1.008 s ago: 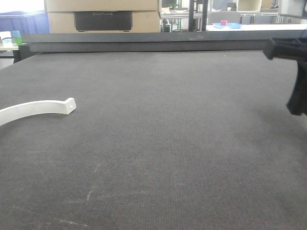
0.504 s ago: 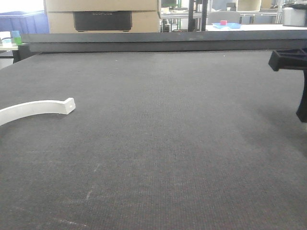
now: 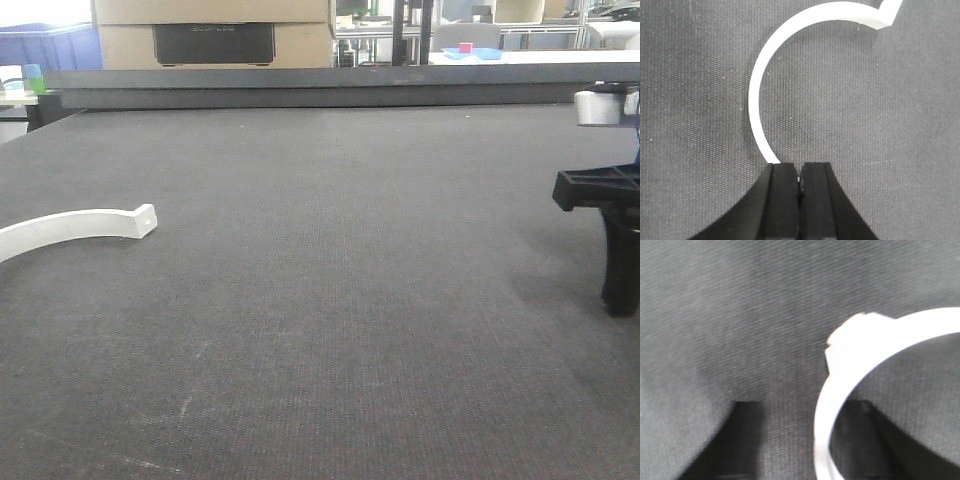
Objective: Grab PVC pipe and place in blue bin
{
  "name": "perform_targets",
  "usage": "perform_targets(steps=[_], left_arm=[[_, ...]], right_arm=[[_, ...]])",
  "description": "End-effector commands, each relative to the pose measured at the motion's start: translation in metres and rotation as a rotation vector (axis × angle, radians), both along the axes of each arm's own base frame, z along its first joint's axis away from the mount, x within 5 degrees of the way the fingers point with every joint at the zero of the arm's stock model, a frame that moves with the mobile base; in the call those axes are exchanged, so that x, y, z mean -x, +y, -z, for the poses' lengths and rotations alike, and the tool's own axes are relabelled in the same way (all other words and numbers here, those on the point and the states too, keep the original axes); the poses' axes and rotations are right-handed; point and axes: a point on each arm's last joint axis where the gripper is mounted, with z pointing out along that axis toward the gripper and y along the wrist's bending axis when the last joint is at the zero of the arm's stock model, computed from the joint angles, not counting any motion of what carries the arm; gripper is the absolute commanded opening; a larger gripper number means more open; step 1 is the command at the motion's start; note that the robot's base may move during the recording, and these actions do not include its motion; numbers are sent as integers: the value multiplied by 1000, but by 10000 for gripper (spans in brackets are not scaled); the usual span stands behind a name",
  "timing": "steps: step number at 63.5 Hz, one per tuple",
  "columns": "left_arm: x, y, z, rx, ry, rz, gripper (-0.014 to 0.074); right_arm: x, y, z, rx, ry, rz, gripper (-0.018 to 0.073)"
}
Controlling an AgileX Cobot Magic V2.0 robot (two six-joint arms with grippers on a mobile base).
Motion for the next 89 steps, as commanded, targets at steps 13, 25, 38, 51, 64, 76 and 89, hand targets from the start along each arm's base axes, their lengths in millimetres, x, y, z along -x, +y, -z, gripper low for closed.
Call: perform_targets(steps=[13,25,38,51,64,76,89], left_arm=[[0,0,-2,10,-6,-7,-111],[1,0,-2,11,6,-5,-111],[-11,4,1,-48,82,22,-111],[-44,10,16,-135,178,50,-111],[-69,10,30,-137,170,51,-99],[-79,10,45,-144,176,53,140],[-85,10,64,-143,226,58,242]], right_arm=[[-4,-3,1,26,-16,38,-98],[-3,-7,-23,80,-32,3,-157],[8,-9,-69,87,-110,-14,-157],[16,-9,-93,72,-227,-7,-157],[15,-9,-93,72,-228,-7,-157],[13,-9,-93,70,-250,-6,-157],[13,-9,-93,69,-257,-6,-157]])
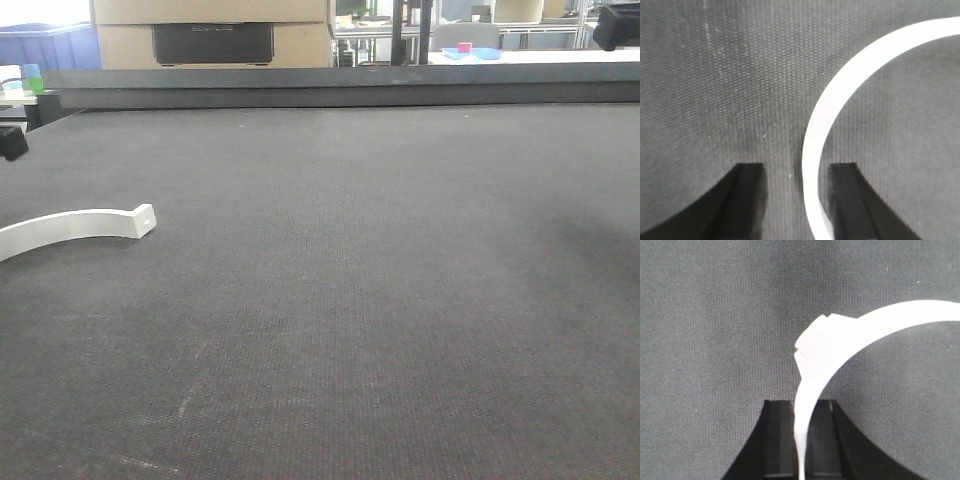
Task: Grab PVC pipe and place in blue bin
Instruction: 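Close both grippers on the white pipe arc, then lift the white pipe off the table with both grippers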
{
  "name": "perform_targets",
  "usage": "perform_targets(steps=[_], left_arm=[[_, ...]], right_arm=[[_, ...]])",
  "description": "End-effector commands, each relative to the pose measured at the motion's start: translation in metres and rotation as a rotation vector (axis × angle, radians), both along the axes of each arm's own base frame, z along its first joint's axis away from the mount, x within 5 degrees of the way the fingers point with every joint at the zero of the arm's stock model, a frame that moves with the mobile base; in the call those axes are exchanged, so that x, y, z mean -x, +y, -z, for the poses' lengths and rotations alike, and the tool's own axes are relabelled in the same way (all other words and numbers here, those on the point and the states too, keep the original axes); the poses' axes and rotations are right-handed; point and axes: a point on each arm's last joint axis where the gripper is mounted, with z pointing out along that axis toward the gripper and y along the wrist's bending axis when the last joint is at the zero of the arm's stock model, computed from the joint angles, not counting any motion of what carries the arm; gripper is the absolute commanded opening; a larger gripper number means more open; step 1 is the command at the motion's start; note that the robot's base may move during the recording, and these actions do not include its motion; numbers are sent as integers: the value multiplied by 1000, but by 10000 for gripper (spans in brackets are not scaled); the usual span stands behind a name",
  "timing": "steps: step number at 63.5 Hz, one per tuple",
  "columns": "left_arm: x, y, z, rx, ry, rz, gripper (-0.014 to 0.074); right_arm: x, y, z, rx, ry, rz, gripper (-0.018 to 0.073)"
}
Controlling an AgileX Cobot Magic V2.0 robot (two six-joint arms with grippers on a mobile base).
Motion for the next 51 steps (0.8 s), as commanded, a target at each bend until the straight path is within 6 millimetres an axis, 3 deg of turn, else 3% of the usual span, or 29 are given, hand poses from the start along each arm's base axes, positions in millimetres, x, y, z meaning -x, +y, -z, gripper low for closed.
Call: perform_targets(steps=[1,20,26,31,33,43,51], left_arm=[[-5,-1,7,5,10,-3,240],[-8,-3,26,2,67,5,136],[-7,-4,26,2,86,6,28],[-5,-4,25,2,100,6,-114],[-4,-4,24,2,106,7,-111],[5,-4,-2,12,57,0,-111],[21,-6,-43,40,-50,-15,-111]], right_arm=[[-1,-1,-4,12,-32,-9,-157],[-2,-1,-4,12,-36,-9,-157],[-3,-1,-5,11,-51,-9,-159],[-4,-1,-6,10,-60,-9,-159],[-4,-1,-6,10,-60,-9,-159],[-2,-1,-20,10,-60,-9,-159],[5,-1,-40,3,-139,-8,-159]])
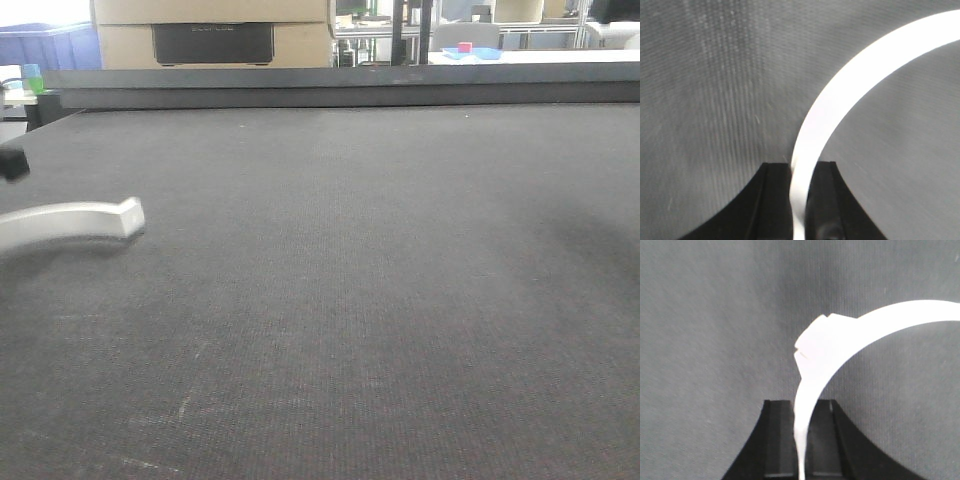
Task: Grab PVC pipe and place in blue bin
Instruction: 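Lift the white pipe off the table with both grippers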
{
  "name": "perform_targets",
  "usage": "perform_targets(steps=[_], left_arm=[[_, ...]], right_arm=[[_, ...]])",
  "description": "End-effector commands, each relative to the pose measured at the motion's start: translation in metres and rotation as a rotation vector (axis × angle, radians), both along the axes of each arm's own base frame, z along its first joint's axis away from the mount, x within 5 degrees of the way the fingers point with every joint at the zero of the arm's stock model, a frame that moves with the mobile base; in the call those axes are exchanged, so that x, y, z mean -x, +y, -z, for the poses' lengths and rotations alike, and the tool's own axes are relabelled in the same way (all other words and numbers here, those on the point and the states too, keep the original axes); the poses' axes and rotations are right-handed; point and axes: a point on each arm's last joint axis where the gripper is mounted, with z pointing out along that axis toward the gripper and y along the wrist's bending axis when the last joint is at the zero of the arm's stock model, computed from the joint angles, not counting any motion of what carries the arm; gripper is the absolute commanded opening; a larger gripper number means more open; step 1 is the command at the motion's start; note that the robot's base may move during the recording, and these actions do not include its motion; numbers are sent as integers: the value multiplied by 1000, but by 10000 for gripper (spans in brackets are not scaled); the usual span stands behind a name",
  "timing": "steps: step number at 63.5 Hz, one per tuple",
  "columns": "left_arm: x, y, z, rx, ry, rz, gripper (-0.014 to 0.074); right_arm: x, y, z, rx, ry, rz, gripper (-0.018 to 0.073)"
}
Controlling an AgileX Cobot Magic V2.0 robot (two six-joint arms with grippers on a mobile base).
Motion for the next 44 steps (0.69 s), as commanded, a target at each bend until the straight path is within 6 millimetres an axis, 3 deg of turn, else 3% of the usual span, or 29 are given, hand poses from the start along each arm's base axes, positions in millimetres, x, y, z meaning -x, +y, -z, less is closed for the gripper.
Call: perform_targets(steps=[1,15,27,37,44], left_arm=[[16,-5,-39,35,-99,-15,-111],[51,-11,-120,137,-495,-43,-111],[83,-14,-162,240,-833,-91,-111],[112,-9,-166,231,-1040,-110,-111],[132,-7,-156,209,-1125,-107,-111]], right_arm=[[8,-2,-22,7,-88,-6,-159],[36,-8,-69,38,-387,-9,-159],[69,-16,-101,100,-639,-16,-159],[107,-18,-100,97,-796,-23,-159],[127,-19,-82,89,-869,-32,-159]])
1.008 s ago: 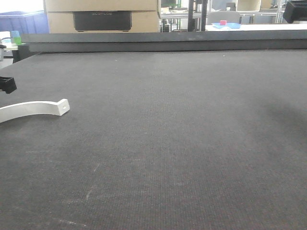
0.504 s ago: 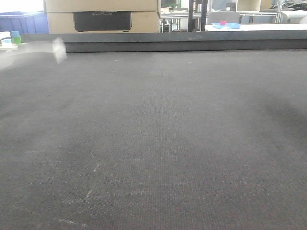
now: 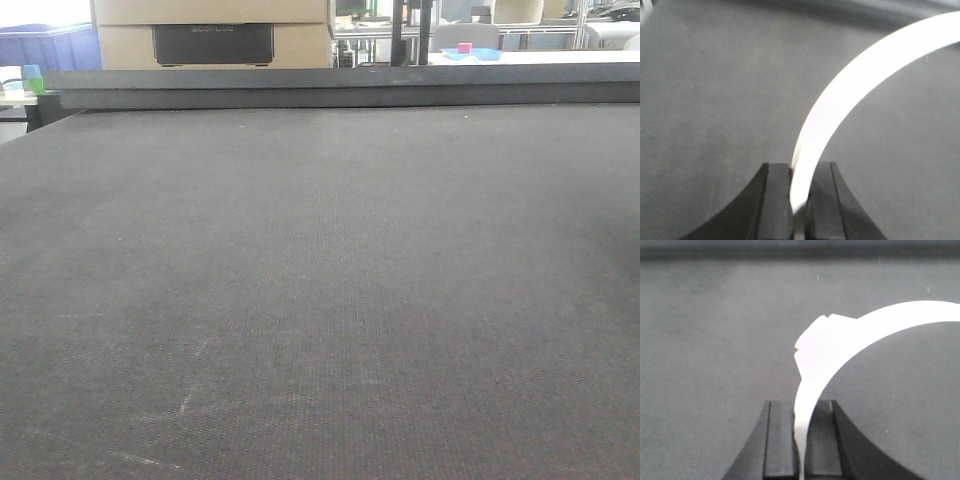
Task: Grab PVC pipe and place in blue bin
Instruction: 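Lift the white pipe off the table with both grippers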
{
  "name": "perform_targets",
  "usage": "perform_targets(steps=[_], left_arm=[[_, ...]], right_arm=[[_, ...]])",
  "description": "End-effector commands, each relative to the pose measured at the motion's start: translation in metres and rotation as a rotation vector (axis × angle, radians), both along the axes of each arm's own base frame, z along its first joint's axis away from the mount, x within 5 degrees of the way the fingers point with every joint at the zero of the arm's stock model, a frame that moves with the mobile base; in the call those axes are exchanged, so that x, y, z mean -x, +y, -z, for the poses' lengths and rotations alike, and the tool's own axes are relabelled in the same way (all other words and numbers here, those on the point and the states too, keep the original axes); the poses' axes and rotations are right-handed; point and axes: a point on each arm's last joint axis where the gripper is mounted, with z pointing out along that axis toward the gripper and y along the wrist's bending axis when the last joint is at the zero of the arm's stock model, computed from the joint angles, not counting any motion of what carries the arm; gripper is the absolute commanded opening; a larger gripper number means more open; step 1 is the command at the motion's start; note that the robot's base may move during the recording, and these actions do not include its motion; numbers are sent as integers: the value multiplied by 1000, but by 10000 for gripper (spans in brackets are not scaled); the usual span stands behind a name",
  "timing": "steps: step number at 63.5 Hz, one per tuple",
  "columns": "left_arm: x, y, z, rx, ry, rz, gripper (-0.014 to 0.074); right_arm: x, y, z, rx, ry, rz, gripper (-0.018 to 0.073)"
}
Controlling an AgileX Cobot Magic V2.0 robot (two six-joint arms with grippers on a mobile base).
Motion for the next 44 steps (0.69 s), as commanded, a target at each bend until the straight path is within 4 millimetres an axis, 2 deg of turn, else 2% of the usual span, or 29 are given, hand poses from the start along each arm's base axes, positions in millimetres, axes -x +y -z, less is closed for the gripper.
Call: perform_targets(steps=[1,10,16,20,31,44], left_arm=[[18,1,1,-18,-120,-9,-111],[44,3,25,-122,-169,3,-111],[59,4,40,-127,-188,-8,-111],[68,5,43,-126,-202,-9,-111],[91,4,32,-104,-289,-13,-111],[120,4,21,-102,-382,-11,-111]], right_arm=[[17,-1,8,14,-108,-13,-159],[42,-2,30,10,-189,-25,-159],[54,-4,37,9,-200,-23,-159],[62,-5,37,8,-201,-19,-159],[77,-6,31,3,-262,-18,-159],[82,-6,24,-2,-347,-26,-159]])
